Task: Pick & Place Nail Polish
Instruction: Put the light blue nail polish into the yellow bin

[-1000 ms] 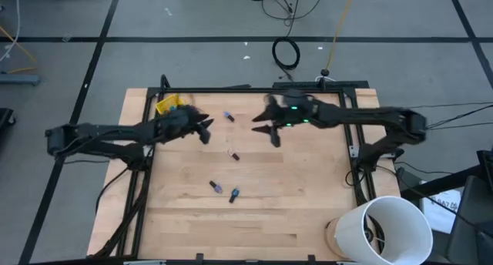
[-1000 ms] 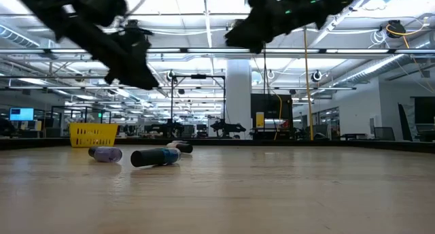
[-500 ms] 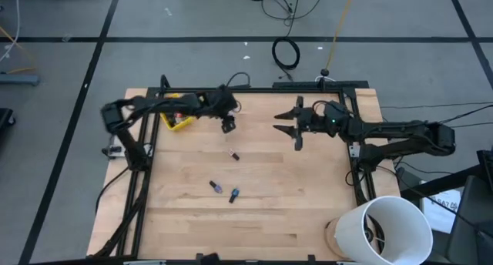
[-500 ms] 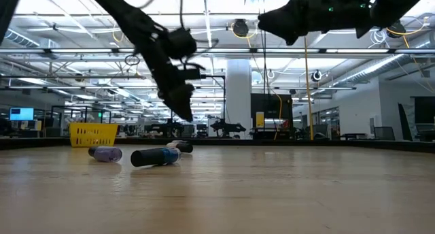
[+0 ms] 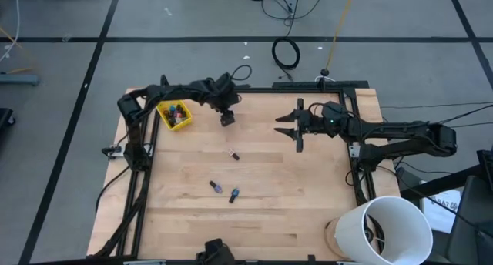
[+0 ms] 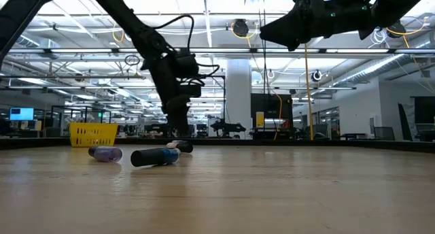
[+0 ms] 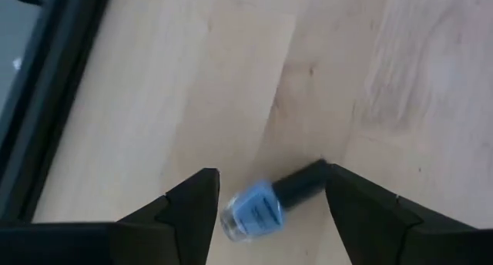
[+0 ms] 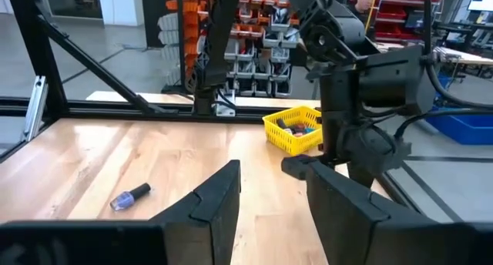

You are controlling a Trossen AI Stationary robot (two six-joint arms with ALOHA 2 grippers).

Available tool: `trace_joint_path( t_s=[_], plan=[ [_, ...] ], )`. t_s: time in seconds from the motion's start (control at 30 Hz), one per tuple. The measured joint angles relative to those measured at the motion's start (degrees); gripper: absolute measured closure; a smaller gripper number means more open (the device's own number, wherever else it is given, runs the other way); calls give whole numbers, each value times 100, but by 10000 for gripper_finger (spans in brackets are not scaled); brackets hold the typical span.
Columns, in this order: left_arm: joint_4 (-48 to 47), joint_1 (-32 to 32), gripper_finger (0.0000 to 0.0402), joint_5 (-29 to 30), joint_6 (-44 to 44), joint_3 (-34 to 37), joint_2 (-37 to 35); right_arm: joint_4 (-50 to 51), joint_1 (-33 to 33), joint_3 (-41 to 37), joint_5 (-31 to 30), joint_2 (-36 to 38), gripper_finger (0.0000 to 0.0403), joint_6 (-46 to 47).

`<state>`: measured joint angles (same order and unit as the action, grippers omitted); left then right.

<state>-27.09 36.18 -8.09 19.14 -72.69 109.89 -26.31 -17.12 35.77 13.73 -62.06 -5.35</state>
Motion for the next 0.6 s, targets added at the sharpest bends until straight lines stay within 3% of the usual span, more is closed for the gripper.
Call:
trace_joint_path(
  t_s=[0.2, 0.6],
  plan=[
    [-195, 83, 185, -10, 629, 126, 65, -10, 0, 0, 1, 0, 264, -30],
    [-167, 32, 190, 56, 640, 133, 332, -19, 0, 0, -6, 0, 264, -34]
  ],
)
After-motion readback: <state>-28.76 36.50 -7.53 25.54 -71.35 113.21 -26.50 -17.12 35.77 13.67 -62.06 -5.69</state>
